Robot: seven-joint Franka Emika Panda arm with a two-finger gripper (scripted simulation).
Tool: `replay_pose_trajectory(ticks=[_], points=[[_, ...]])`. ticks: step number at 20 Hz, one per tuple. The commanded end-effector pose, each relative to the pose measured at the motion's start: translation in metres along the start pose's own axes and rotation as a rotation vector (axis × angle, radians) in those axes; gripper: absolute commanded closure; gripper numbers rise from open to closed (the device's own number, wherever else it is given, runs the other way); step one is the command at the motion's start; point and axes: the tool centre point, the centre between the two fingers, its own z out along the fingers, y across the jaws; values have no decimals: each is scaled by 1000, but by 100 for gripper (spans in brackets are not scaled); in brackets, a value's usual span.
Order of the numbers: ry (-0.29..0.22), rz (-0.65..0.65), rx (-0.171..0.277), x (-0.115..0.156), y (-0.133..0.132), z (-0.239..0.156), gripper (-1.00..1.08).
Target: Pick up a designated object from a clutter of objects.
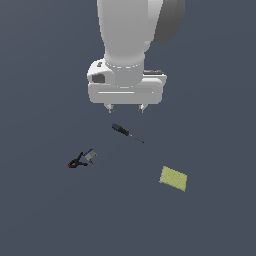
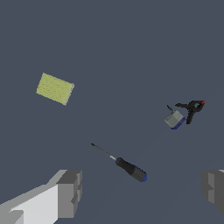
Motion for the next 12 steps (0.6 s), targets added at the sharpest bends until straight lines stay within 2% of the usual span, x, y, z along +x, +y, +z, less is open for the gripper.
replay_pose_trajectory(ticks=[1, 12], points=[[0, 0, 0, 0, 0, 0, -92], [-14, -37, 15, -6, -6, 2, -92]])
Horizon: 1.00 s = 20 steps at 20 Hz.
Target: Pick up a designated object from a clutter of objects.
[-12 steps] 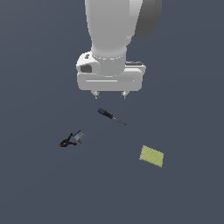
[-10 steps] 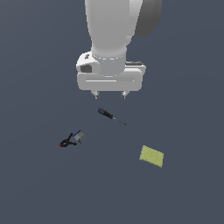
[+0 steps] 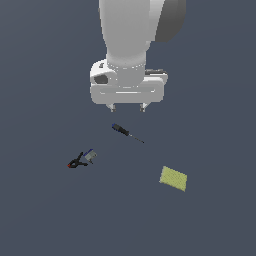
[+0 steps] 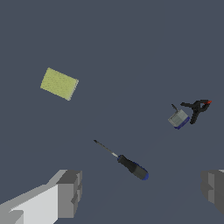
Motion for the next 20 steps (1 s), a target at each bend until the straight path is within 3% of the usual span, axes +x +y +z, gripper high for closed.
replay_pose_trajectory(ticks=[1, 11, 20], points=[[-1, -2, 0, 0, 0, 0, -92], [4, 121, 15, 18, 24, 25, -92], [14, 413, 35, 51, 90, 88, -92]])
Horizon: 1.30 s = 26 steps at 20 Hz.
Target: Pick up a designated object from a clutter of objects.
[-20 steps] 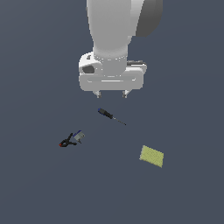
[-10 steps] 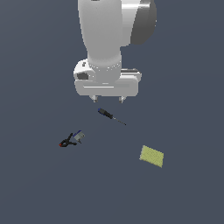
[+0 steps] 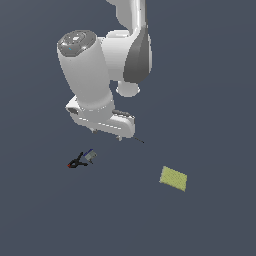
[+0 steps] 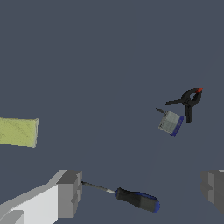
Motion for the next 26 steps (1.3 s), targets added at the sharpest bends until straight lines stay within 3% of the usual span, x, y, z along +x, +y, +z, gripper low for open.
replay_pose_trajectory(ticks=[1, 8, 15, 21, 26], points=[[4, 101, 3, 16, 21, 23, -92], [23, 384, -2, 52, 86, 89, -92], [42, 583, -17, 67, 139, 138, -92], [52, 670, -26, 71, 164, 160, -92], [52, 681, -28, 71, 168, 163, -92]])
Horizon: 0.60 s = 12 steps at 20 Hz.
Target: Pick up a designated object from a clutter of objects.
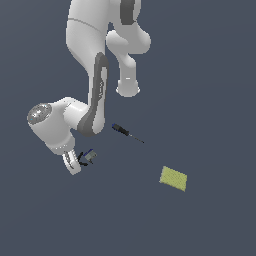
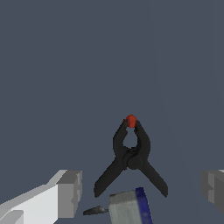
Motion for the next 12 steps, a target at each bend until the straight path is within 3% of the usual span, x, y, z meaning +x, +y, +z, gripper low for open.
replay_pose_trajectory(ticks=[1, 12], points=[[0, 0, 1, 0, 0, 0, -92], [2, 4, 1, 0, 1, 44, -92]])
